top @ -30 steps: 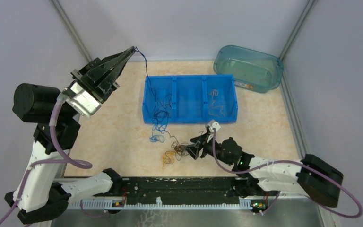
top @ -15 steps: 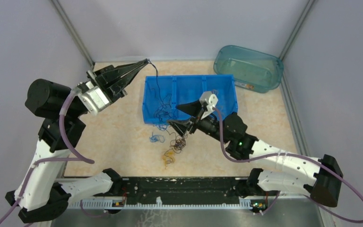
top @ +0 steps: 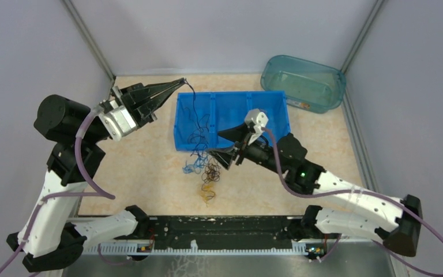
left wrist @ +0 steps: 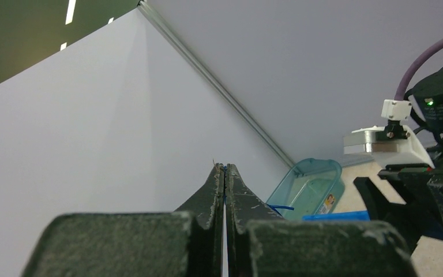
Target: Untangle the cables
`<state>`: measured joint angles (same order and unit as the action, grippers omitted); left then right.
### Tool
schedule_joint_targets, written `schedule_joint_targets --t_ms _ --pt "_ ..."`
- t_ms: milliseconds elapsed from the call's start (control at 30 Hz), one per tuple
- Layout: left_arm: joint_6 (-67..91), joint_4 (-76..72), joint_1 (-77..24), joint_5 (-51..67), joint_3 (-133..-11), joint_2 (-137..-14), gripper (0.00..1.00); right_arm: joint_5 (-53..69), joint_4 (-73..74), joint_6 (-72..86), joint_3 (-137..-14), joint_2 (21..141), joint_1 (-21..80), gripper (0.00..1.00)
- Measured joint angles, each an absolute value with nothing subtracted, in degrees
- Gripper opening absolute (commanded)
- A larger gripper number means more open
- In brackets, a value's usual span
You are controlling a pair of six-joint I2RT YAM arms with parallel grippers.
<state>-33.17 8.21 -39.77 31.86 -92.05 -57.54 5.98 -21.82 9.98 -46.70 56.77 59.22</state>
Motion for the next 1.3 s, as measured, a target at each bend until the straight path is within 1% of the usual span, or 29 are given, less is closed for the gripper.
schedule_joint_targets --t_ms 133,200,267,367,467,567,667,733,833,933,1000,1133,1300 --pt "-33.9 8.2 -39.8 32.2 -91.6 -57.2 0.00 3.0 -7.2 17.2 -43.9 46.3 59.1 0.72" --pt "-34.2 8.3 -39.8 32.5 -91.2 -56.9 0.00 3.3 1.0 21.6 -43.9 43.6 58.8 0.72" --pt "-34.3 8.3 -39.8 32.8 -91.0 -56.8 0.00 4.8 7.4 24.8 -44.1 43.0 58.4 0.72" --pt "-34.3 8.3 -39.8 33.1 -91.0 -56.8 0.00 7.6 18.6 28.2 -46.0 45.4 57.2 0.77" --pt "-34.3 8.4 -39.8 33.3 -90.9 -56.8 0.00 7.9 21.6 28.6 -46.4 46.5 57.0 0.79" --pt "-34.0 8.6 -39.8 33.7 -90.9 -56.8 0.00 7.7 17.6 26.3 -47.0 46.0 56.9 0.79" --pt "-33.6 9.0 -39.8 34.0 -90.9 -57.0 0.00 7.7 8.9 21.9 -48.5 47.2 56.9 0.79" --pt "-33.2 9.1 -39.8 34.1 -90.9 -57.2 0.00 8.4 2.2 18.4 -50.2 50.3 56.8 0.77" --pt "-32.8 9.5 -39.8 34.2 -90.9 -57.5 0.00 10.4 -7.9 14.4 -54.8 57.0 56.8 0.70" --pt "-32.7 9.6 -39.8 34.2 -90.9 -57.6 0.00 12.8 -16.3 12.2 -57.6 63.6 56.8 0.56" --pt "-32.7 9.6 -39.8 34.2 -90.9 -57.6 0.00 13.7 -19.4 11.6 -58.0 66.2 56.8 0.50" --pt "-32.6 9.6 -39.8 34.3 -91.0 -57.6 0.00 14.7 -24.3 12.2 -57.3 69.9 56.8 0.46" --pt "-33.0 9.9 -39.8 34.3 -92.6 -58.2 0.00 14.7 -34.3 16.1 -47.2 70.3 56.8 0.44"
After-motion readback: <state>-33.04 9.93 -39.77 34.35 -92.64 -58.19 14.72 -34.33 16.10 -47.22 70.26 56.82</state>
